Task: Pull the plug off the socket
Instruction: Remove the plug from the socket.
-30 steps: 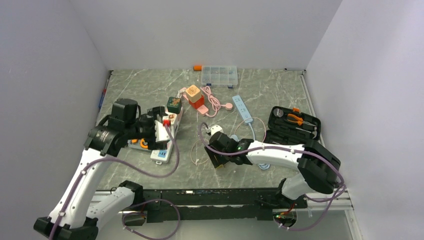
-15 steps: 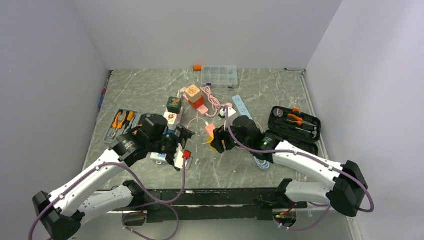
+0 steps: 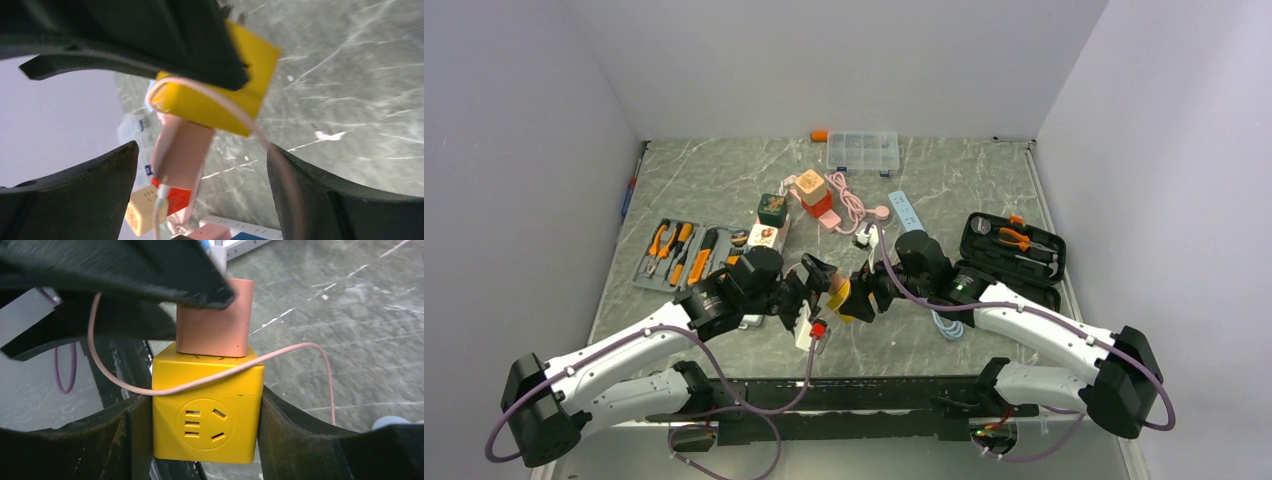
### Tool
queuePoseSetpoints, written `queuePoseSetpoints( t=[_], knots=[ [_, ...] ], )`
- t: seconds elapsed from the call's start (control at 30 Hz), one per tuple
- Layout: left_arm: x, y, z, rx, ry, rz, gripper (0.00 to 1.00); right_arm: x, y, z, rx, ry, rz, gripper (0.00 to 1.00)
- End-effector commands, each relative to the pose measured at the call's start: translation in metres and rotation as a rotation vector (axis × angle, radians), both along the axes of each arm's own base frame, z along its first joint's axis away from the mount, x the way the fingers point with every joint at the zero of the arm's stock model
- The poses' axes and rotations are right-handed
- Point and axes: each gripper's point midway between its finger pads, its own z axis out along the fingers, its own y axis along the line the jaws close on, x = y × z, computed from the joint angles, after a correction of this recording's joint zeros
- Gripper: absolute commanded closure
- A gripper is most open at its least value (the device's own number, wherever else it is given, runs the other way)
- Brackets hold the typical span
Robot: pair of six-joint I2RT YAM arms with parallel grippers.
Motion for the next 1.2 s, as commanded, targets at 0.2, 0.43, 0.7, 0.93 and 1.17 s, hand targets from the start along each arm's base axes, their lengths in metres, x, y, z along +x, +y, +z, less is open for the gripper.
queuePoseSetpoints(
  t=[0.2,0.43,0.7,0.93,1.17],
  knots=[
    [0.034,-0.009,0.028,-0.081,-0.24,0.056,0.01,-0.021,0.01,0.023,0.083,0.013,0.196,1.0],
    [0.015,-0.013,0.034,-0.084,-0.219,-0.039,0.32,-0.018,0.022,0.026,0.123,0.085,0.255,1.0],
    [0.002,-0.01,0.02,-0.017,-0.19,-0.103,0.47,-0.013,0.031,0.037,0.174,0.126,0.3,1.0],
    [0.003,-0.013,0.016,0.014,-0.191,-0.116,0.5,-0.008,0.034,0.051,0.218,0.125,0.315,1.0],
    [0.016,-0.011,0.014,0.058,-0.222,-0.075,0.94,-0.008,0.031,0.048,0.225,0.145,0.313,1.0]
  ],
)
